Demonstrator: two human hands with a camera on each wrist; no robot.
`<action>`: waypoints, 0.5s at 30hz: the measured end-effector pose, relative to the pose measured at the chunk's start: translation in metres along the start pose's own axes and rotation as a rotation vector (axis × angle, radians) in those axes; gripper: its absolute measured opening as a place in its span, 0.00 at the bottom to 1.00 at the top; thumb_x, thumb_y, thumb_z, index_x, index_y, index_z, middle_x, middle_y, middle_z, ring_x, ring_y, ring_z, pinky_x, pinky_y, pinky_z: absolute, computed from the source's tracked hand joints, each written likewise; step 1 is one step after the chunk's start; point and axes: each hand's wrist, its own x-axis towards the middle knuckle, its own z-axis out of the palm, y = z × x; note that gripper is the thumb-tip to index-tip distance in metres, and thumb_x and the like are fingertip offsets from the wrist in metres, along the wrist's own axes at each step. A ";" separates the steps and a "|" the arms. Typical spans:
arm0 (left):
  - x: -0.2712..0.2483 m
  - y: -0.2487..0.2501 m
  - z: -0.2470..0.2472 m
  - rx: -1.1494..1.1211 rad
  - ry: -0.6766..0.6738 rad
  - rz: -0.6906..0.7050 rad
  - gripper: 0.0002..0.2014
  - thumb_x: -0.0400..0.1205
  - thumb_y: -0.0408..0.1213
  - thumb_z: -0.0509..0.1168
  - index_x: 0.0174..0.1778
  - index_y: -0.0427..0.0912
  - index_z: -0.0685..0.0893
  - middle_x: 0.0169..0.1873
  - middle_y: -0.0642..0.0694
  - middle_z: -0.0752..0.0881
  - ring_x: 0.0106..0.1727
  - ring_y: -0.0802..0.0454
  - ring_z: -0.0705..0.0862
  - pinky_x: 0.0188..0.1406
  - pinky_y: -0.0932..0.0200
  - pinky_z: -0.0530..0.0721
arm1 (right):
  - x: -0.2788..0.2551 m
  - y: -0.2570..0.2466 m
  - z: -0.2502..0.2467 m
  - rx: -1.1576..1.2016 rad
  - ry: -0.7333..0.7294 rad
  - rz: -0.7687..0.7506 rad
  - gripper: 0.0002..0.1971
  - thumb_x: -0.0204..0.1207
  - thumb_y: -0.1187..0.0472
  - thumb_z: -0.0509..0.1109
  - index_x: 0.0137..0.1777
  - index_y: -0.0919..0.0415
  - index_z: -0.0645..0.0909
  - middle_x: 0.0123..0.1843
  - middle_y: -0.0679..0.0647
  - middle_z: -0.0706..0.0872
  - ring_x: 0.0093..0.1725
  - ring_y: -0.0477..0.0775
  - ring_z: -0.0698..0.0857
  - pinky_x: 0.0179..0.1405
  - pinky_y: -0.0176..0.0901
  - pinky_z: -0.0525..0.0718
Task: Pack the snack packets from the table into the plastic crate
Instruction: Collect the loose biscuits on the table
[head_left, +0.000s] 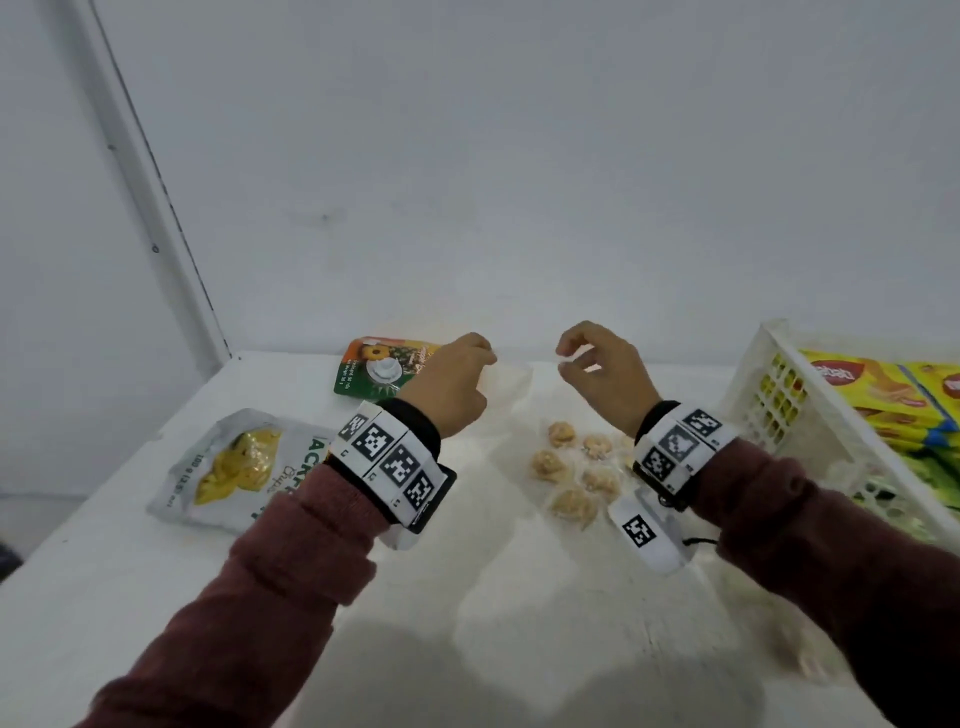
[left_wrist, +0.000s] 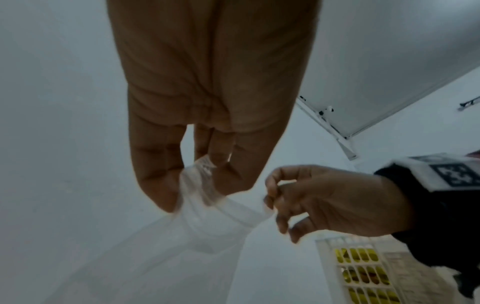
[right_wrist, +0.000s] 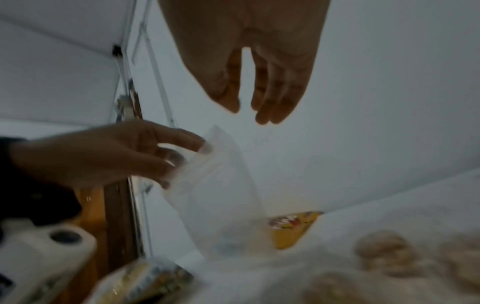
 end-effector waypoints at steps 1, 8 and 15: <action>-0.001 -0.003 -0.001 0.004 -0.006 -0.014 0.26 0.77 0.22 0.60 0.73 0.34 0.72 0.73 0.44 0.70 0.72 0.47 0.71 0.67 0.65 0.65 | 0.001 0.007 0.002 -0.095 -0.042 0.041 0.09 0.72 0.73 0.67 0.42 0.58 0.76 0.44 0.53 0.79 0.35 0.47 0.77 0.37 0.28 0.75; -0.008 -0.009 -0.002 0.011 -0.048 -0.050 0.28 0.77 0.24 0.62 0.75 0.37 0.71 0.76 0.44 0.67 0.77 0.49 0.66 0.70 0.65 0.61 | -0.004 0.028 0.049 -0.903 -0.866 0.190 0.24 0.70 0.52 0.75 0.61 0.62 0.75 0.62 0.57 0.79 0.59 0.59 0.80 0.56 0.46 0.78; -0.008 -0.018 -0.005 -0.067 -0.059 -0.101 0.27 0.77 0.25 0.65 0.74 0.38 0.72 0.75 0.45 0.69 0.75 0.49 0.67 0.70 0.61 0.66 | 0.017 0.004 0.024 -0.779 -0.668 0.028 0.11 0.76 0.63 0.63 0.53 0.62 0.84 0.55 0.54 0.85 0.54 0.55 0.83 0.55 0.44 0.80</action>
